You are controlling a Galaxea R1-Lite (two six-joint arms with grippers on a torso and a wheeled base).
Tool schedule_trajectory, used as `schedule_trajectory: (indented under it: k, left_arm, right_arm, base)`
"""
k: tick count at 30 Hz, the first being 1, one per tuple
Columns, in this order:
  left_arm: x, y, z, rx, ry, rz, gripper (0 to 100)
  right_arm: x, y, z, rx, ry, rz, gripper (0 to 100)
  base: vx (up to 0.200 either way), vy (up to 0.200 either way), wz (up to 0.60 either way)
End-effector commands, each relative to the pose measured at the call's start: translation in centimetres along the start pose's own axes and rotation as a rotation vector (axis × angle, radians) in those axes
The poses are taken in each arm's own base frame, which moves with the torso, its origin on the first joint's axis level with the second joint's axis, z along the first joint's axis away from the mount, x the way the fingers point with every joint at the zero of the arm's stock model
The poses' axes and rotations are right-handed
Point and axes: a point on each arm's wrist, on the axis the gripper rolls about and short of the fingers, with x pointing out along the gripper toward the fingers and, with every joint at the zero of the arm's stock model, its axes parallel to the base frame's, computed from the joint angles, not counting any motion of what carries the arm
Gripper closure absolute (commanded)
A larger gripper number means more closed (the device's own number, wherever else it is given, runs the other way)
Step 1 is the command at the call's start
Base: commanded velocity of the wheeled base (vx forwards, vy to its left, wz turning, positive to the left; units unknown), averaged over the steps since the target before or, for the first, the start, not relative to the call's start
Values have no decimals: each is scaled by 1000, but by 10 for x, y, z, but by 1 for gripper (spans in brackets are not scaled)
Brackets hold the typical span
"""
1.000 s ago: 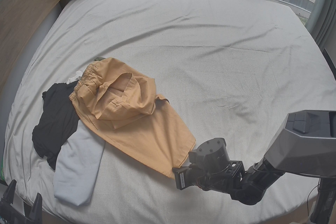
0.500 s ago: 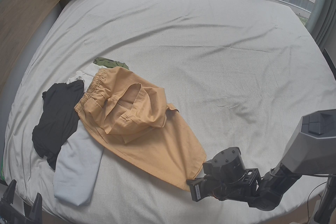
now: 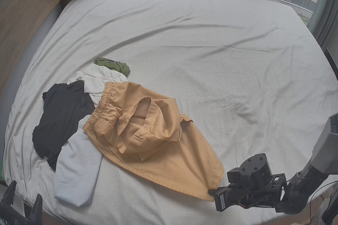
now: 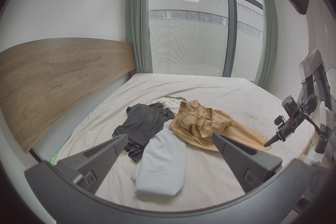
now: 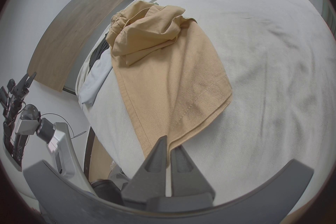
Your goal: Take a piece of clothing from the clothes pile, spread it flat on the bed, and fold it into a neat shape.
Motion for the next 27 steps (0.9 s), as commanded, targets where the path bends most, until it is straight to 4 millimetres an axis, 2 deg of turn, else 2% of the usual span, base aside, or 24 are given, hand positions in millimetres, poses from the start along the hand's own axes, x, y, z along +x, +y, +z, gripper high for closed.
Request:
schedule_trajectory:
  k: [1,11,18,27]
  left_arm:
    - [0,0,-5,0,1,0,0]
    - [0,0,-5,0,1,0,0]
    - [0,0,-5,-2,1,0,0]
    - [0,0,-5,-2,1,0,0]
  right_arm:
    - [-23,-9,-9,11,0,-14,100]
    - [-47,-31,-24,63,12,-79,100]
    - [-59,-49,-25,110,-13,-134,100]
    - [-66,-67,-27,145,-13,-186,100]
  base:
    - [0,0,0]
    - [0,0,0]
    - [0,0,0]
    - [0,0,0]
